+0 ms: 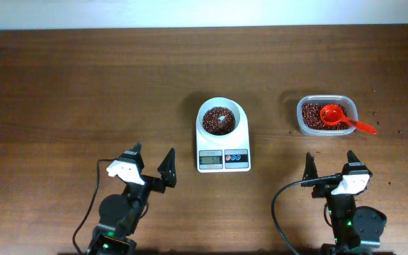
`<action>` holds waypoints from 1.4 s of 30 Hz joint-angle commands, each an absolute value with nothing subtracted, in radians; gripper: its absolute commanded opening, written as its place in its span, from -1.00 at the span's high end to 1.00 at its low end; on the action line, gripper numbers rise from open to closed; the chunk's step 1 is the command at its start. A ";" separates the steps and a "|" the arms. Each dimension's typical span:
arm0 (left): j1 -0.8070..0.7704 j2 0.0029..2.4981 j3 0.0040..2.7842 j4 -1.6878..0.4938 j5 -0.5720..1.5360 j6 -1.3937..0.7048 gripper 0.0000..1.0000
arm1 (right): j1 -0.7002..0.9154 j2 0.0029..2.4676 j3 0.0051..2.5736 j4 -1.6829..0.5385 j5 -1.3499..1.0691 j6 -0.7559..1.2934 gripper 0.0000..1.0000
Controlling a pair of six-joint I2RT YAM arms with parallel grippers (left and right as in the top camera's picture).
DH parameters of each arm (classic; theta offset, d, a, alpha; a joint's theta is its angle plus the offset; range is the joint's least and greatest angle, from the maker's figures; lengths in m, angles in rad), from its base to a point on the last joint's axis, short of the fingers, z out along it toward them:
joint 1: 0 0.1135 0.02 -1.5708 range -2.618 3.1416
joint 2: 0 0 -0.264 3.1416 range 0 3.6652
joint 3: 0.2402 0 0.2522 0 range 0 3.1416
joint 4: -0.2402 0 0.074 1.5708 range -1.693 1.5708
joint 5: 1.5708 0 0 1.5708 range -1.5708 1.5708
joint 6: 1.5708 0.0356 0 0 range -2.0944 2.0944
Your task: Scoop item into bowl and weigh 50g on scale
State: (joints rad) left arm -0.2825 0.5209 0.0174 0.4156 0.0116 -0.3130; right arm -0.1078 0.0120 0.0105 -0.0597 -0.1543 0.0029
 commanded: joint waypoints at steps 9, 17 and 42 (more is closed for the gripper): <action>-0.056 0.015 0.009 -0.084 0.012 -0.255 -0.98 | -0.098 0.004 0.006 -0.065 -0.146 0.004 -0.97; -0.024 0.005 0.009 -0.085 0.011 -0.002 -0.98 | -0.098 0.004 0.006 -0.065 -0.146 0.004 -0.98; -0.024 0.007 0.009 -0.084 0.008 -0.002 -0.98 | -0.098 0.004 0.006 -0.065 -0.146 0.004 -0.97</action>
